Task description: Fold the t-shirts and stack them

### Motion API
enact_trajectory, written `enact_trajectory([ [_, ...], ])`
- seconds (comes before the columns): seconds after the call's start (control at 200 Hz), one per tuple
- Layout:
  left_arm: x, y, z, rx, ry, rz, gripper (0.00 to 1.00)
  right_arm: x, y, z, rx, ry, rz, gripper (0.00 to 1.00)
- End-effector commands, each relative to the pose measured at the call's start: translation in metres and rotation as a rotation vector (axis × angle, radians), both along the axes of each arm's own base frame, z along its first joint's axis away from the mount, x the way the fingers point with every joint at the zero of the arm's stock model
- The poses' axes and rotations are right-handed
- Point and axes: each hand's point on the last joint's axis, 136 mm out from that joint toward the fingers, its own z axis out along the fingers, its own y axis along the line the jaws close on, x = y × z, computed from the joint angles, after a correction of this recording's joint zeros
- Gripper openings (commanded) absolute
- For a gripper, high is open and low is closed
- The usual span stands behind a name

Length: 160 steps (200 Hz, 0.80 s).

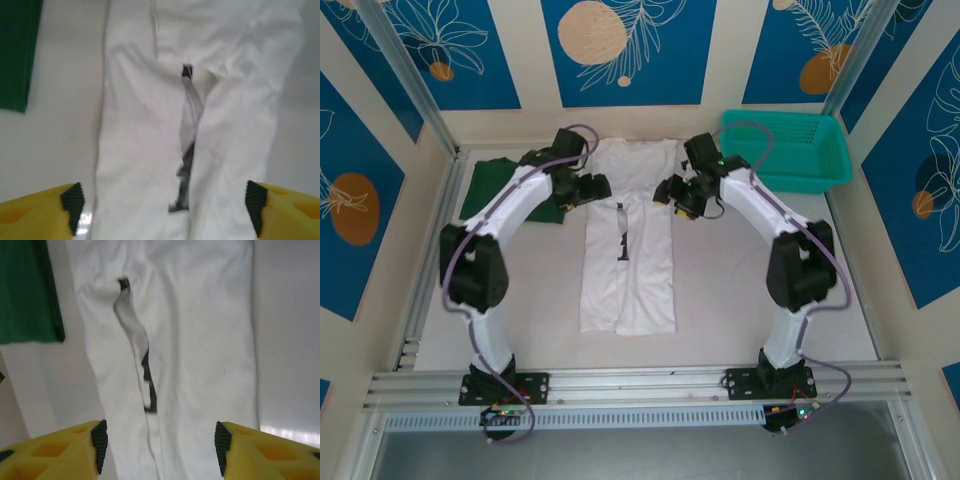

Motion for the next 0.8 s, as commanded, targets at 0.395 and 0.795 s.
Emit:
enact_trajectory([
  [0.395,-0.231,0.003,-0.102,-0.333,0.496,-0.157,0.53,-0.211,0.010,-0.101,0.176,0.403,0.283,0.57],
  [0.795,-0.267,0.011,-0.123,-0.352,0.571,-0.134,0.47,-0.255,-0.002,-0.126,0.078,0.492,0.281,0.51],
])
